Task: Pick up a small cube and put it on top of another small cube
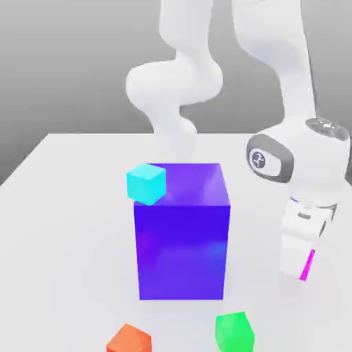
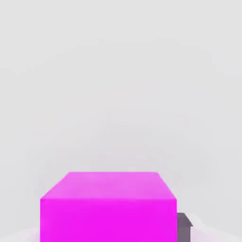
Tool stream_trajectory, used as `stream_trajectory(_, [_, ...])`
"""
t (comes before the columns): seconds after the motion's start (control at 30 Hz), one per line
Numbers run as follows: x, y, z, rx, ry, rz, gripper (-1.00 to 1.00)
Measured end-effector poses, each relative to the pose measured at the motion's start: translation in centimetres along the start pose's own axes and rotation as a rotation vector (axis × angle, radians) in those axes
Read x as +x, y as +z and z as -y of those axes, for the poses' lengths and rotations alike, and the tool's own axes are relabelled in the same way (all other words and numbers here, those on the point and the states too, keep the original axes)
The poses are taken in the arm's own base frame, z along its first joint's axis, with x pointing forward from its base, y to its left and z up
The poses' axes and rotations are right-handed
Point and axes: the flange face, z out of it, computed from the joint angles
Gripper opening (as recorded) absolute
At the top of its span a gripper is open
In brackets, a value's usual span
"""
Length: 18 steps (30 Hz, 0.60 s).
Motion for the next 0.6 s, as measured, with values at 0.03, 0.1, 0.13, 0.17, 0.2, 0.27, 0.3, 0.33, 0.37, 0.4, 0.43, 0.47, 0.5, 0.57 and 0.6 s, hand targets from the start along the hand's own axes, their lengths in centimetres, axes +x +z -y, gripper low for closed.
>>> stream_trajectory(0.03, [0.6, -0.6, -0.6, 0.0, 0.019, 0.0, -1.0])
stream_trajectory(0.1, [2.3, -1.4, -2.4, 0.001, 0.072, 0.001, -1.0])
stream_trajectory(0.13, [3.2, -1.8, -3.4, 0.001, 0.101, 0.001, -1.0])
stream_trajectory(0.17, [4.1, -2.1, -4.5, 0.002, 0.131, 0.001, -1.0])
stream_trajectory(0.2, [5.0, -2.5, -5.7, 0.002, 0.162, 0.001, -1.0])
stream_trajectory(0.27, [6.6, -3.2, -8.2, 0.003, 0.224, 0.001, -1.0])
stream_trajectory(0.3, [7.4, -3.6, -9.5, 0.003, 0.256, 0.001, -1.0])
stream_trajectory(0.33, [8.1, -4.0, -10.9, 0.003, 0.287, 0.002, -1.0])
stream_trajectory(0.37, [8.8, -4.4, -12.3, 0.003, 0.318, 0.002, -1.0])
stream_trajectory(0.4, [9.4, -4.8, -13.8, 0.003, 0.35, 0.002, -1.0])
stream_trajectory(0.43, [10.0, -5.2, -15.2, 0.003, 0.38, 0.002, -1.0])
stream_trajectory(0.47, [10.5, -5.3, -16.5, 0.002, 0.407, 0.002, -1.0])
stream_trajectory(0.5, [10.7, -4.7, -17.2, 0.003, 0.421, 0.002, -1.0])
stream_trajectory(0.57, [10.9, -2.5, -17.7, 0.002, 0.431, 0.002, -1.0])
stream_trajectory(0.6, [10.9, -1.1, -17.8, 0.002, 0.433, 0.001, -1.0])
